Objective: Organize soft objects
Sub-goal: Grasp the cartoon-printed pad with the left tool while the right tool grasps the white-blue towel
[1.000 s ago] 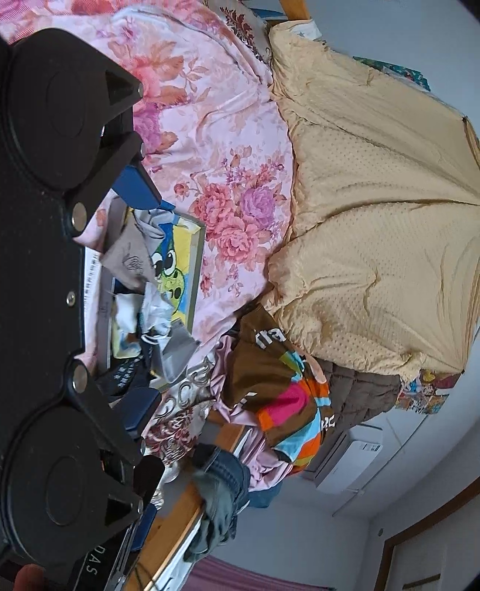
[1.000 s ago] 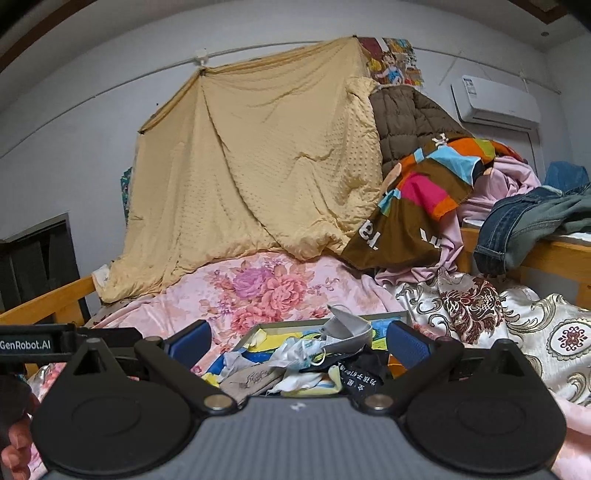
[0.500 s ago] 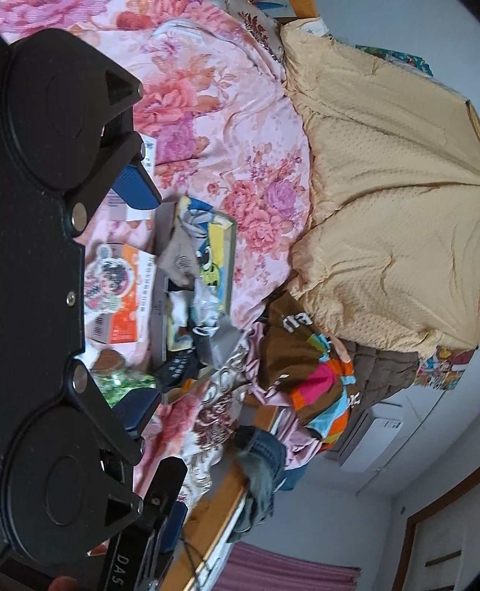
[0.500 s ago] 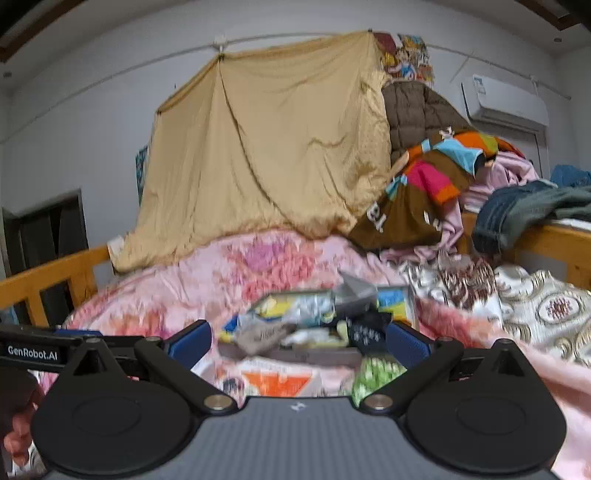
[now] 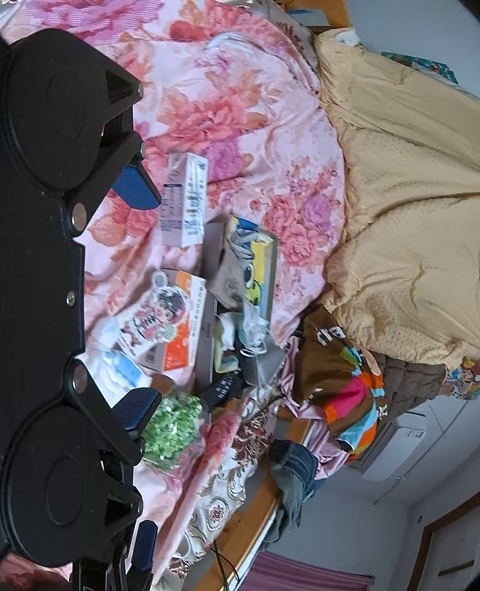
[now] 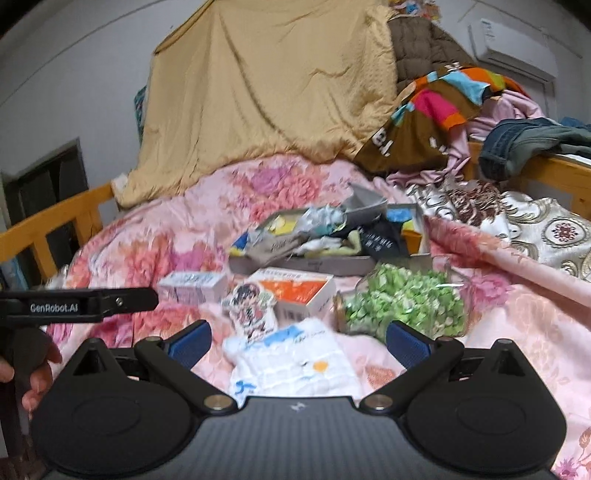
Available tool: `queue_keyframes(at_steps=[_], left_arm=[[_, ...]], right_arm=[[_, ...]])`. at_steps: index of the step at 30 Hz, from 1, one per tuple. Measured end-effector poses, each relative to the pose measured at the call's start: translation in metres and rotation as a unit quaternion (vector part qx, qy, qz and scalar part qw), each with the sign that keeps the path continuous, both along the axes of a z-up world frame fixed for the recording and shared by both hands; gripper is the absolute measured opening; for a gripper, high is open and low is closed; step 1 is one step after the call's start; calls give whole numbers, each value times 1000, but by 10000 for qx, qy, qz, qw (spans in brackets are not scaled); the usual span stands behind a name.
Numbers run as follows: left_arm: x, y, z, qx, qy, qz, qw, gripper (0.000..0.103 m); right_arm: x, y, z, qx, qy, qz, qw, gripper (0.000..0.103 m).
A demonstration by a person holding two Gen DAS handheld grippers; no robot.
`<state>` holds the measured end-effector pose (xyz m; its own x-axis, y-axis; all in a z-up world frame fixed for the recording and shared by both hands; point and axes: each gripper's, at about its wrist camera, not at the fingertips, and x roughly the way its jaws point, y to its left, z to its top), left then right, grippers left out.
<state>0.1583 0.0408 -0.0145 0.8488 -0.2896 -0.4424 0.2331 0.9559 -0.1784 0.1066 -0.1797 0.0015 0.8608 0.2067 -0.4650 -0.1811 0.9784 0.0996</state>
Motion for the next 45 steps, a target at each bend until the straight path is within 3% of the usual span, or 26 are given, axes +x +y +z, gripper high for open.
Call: queue_keyframes(at_steps=[7,14,20,27,45], left_arm=[[2,1,-13,133,145,-43,9998,102],[10,-6,-28,261,463,-248,9983,102],[18,-11,-35,308,504,-396,9975,102],[33,-11,-41,129,589,-402,9974,102],[96,-33,-51,-194,676,-608,9957,102]], right_arm=[[9,15,-11,-359,379,162,9985,103],[18,17,-19,-488,676,182,9964,103],[26,17,-25,-511,875,125,9948,103],[37,12,-32,-353,1054,-21,9938,103],[74,19,-58,-551,1245,-113,9906,103]])
